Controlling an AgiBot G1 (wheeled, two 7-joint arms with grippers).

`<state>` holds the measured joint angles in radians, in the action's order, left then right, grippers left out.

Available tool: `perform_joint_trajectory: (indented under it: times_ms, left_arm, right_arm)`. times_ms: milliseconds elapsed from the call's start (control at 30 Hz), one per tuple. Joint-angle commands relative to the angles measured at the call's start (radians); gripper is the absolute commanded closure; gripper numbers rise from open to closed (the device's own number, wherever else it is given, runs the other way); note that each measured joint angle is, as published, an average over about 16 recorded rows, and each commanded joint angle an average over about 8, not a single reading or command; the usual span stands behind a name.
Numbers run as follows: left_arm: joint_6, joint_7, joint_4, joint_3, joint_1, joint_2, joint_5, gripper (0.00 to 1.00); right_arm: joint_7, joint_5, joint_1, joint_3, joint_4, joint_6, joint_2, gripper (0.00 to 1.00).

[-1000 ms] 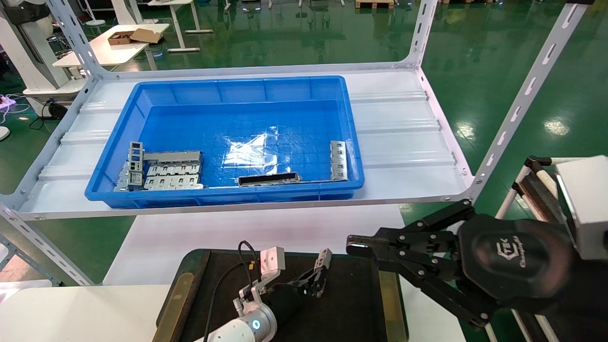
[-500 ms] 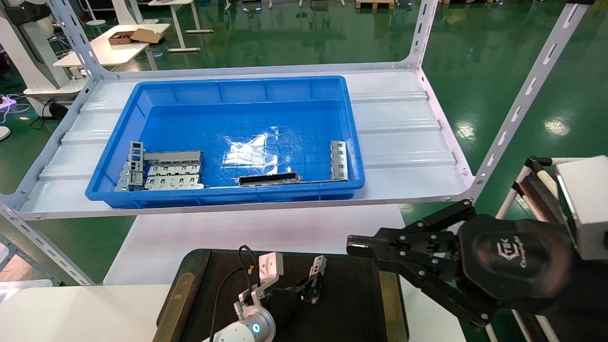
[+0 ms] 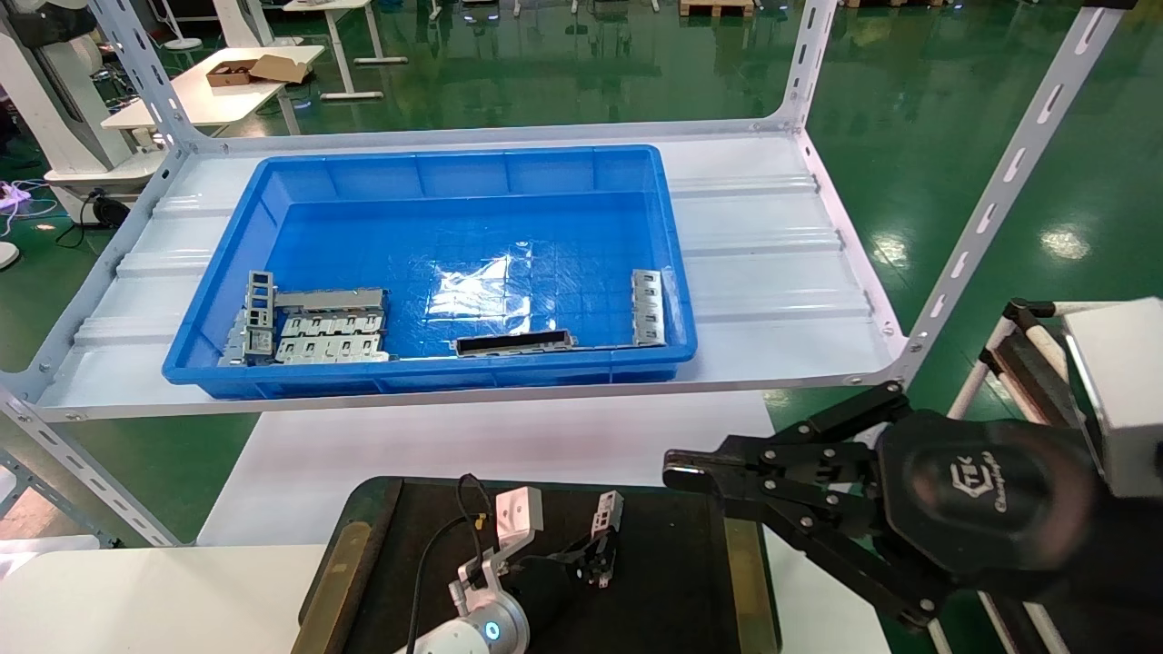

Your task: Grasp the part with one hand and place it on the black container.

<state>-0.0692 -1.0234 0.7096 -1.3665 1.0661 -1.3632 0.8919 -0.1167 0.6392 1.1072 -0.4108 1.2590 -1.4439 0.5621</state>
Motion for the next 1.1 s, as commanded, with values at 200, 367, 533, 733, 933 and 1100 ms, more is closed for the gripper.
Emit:
perform_joint_trajectory:
  times_ms: [200, 367, 533, 733, 933, 1100]
  left_arm:
    - [-0.011, -0.016, 0.007, -0.033, 0.012, 0.001, -0.02, 0.0]
    - [-0.018, -0.018, 0.03, -0.036, 0.026, 0.005, -0.016, 0.0]
    - [-0.013, -0.008, 0.063, -0.022, 0.038, 0.017, 0.014, 0.0]
    - [0.009, 0.033, 0.121, 0.008, 0.039, 0.062, 0.087, 0.0]
    - [0.072, 0.091, 0.246, 0.058, 0.03, 0.177, 0.163, 0.0]
    - [0.141, 0.148, 0.356, 0.105, 0.013, 0.296, 0.203, 0.0]
  right_arm:
    - [0.0, 0.0, 0.0, 0.0, 0.0, 0.0, 0.0, 0.0]
    - [0.0, 0.0, 0.0, 0.0, 0.0, 0.0, 0.0, 0.0]
    - [0.0, 0.0, 0.0, 0.0, 0.0, 0.0, 0.0, 0.0]
    - [0.0, 0.0, 0.0, 0.0, 0.0, 0.0, 0.0, 0.0]
    - [0.0, 0.0, 0.0, 0.0, 0.0, 0.0, 0.0, 0.0]
    - [0.0, 0.0, 0.0, 0.0, 0.0, 0.0, 0.0, 0.0]
